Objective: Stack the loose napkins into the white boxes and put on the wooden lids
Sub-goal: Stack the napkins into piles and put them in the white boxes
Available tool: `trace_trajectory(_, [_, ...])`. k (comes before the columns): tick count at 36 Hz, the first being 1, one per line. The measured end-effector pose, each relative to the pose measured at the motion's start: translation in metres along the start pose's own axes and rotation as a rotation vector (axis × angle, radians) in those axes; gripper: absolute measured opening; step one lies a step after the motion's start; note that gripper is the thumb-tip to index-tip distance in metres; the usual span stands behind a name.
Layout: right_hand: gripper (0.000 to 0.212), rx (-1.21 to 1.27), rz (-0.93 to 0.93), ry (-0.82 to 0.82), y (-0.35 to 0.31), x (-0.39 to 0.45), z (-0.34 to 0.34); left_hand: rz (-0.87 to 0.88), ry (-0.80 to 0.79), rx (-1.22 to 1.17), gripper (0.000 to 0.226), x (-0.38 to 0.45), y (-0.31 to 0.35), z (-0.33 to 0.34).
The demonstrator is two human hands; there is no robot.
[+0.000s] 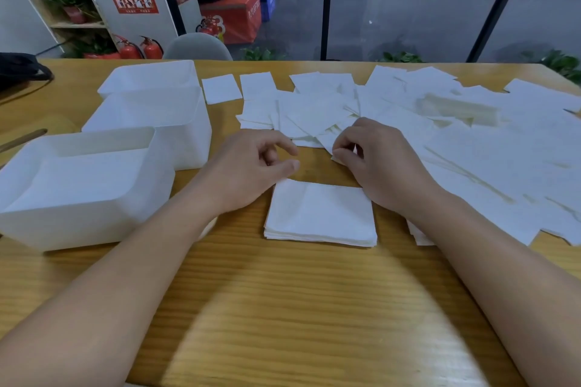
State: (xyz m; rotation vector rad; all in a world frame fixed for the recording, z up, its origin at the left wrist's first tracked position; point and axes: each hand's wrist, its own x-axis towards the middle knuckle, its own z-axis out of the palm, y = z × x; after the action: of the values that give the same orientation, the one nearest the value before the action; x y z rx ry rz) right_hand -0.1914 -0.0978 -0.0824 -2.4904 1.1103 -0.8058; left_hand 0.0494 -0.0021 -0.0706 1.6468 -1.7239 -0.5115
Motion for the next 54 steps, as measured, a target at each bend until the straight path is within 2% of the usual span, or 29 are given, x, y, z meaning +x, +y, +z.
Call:
trace_trajectory(6, [0.012,0.254,-0.095,-0.065,-0.025,-0.015,-0.011,0.113,0.012,-0.019,0.039,-0.002,0.002,0.009])
trace_trajectory(12, [0.010,0.482,-0.165,-0.138,-0.032,-0.026,-0.021,0.151,0.059,0.087,0.011,-0.001,0.004,0.012])
trace_trajectory(16, [0.012,0.677,-0.128,-0.118,-0.029,-0.024,-0.033,0.125,0.107,0.068,0.008,0.002,0.002,0.005])
trace_trajectory(21, [0.014,0.575,-0.012,0.038,-0.019,-0.021,-0.038,0.106,0.163,-0.007,0.014,0.001,0.001,-0.001])
trace_trajectory(26, [0.016,0.551,0.053,0.030,-0.022,-0.021,-0.037,0.120,0.179,-0.026,0.018,-0.001,0.003,-0.001])
trace_trajectory(28, [0.024,0.423,0.032,0.047,-0.022,-0.024,-0.034,0.119,0.154,-0.011,0.018,-0.001,0.004,0.000])
trace_trajectory(31, [0.009,0.274,-0.014,0.110,-0.022,-0.024,-0.029,0.132,0.158,-0.019,0.018,-0.002,0.005,-0.001])
trace_trajectory(36, [0.013,0.364,0.018,0.182,-0.028,-0.024,-0.041,0.189,0.227,-0.183,0.011,-0.001,0.009,-0.009])
trace_trajectory(38, [0.013,0.447,0.048,0.192,-0.033,-0.024,-0.049,0.189,0.176,-0.309,0.012,-0.003,0.014,-0.016])
trace_trajectory(40, [0.017,0.448,0.101,0.118,-0.032,-0.024,-0.056,0.134,0.055,-0.377,0.025,-0.005,0.017,-0.021])
trace_trajectory(42, [0.023,0.359,0.167,-0.062,-0.029,-0.024,-0.058,0.068,-0.066,-0.327,0.033,-0.006,0.016,-0.024])
trace_trajectory(44, [0.023,0.257,0.205,-0.215,-0.026,-0.025,-0.054,0.024,-0.144,-0.229,0.033,-0.006,0.015,-0.023])
trace_trajectory(47, [0.020,0.152,0.222,-0.340,-0.018,-0.026,-0.045,-0.016,-0.236,-0.117,0.032,-0.006,0.012,-0.018])
trace_trajectory(49, [0.019,0.122,0.229,-0.389,-0.015,-0.026,-0.041,-0.022,-0.275,-0.058,0.032,-0.007,0.012,-0.015])
trace_trajectory(54, [0.019,0.090,0.218,-0.382,-0.010,-0.024,-0.039,-0.034,-0.297,0.014,0.034,-0.007,0.009,-0.010])
